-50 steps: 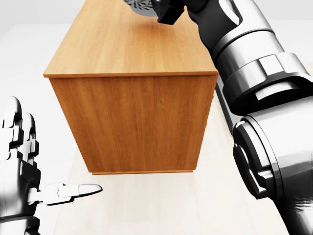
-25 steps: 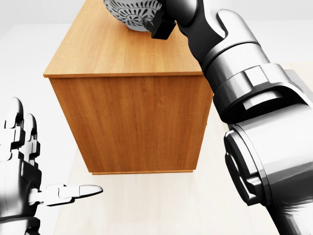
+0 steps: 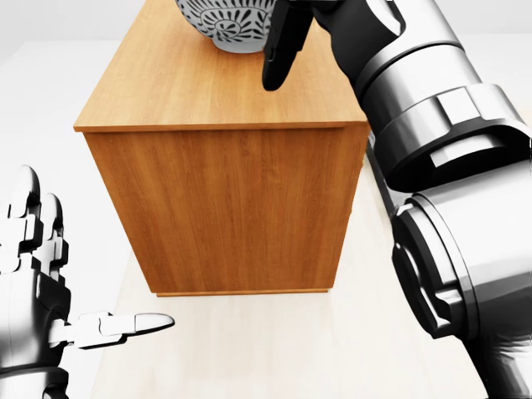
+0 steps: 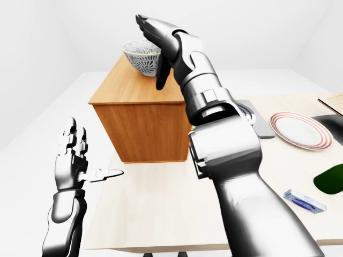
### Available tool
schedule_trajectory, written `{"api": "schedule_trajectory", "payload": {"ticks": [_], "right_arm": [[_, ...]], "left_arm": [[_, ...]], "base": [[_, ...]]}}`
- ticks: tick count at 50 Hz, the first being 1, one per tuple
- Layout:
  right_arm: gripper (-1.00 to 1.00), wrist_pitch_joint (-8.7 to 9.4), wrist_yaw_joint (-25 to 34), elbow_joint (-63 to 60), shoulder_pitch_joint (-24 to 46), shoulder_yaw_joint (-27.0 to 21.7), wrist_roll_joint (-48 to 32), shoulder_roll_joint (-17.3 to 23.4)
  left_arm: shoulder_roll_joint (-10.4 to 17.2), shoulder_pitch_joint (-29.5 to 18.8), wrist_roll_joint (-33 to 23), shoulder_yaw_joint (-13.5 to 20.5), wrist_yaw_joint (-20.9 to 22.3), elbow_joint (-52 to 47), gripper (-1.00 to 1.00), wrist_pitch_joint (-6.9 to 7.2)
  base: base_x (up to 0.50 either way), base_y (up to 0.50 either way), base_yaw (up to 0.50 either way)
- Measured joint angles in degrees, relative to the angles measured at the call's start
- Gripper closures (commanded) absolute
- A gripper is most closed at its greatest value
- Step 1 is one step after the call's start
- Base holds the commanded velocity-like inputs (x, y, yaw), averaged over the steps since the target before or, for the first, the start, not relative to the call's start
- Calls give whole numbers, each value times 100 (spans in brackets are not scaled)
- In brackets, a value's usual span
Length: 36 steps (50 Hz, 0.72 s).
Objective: Put the bowl on the top of the cabinet.
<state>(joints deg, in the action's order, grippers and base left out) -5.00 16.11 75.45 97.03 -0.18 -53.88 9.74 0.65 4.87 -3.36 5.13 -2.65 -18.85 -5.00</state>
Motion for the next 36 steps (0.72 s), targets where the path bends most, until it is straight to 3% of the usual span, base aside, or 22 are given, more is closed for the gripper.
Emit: {"api": "schedule_trajectory", "payload": {"ticks": [20,36], "right_arm": [[-100,0,778,161,2272,-191,-532,1337],[-100,0,1006,200,2297,-443,-1086,2208]], "left_arm": [[2,-36,-10,0,-18,35,-100,0],[0,8,0,-28,9,31,-100,0]], "base": [[0,0,0],[0,0,0]]}}
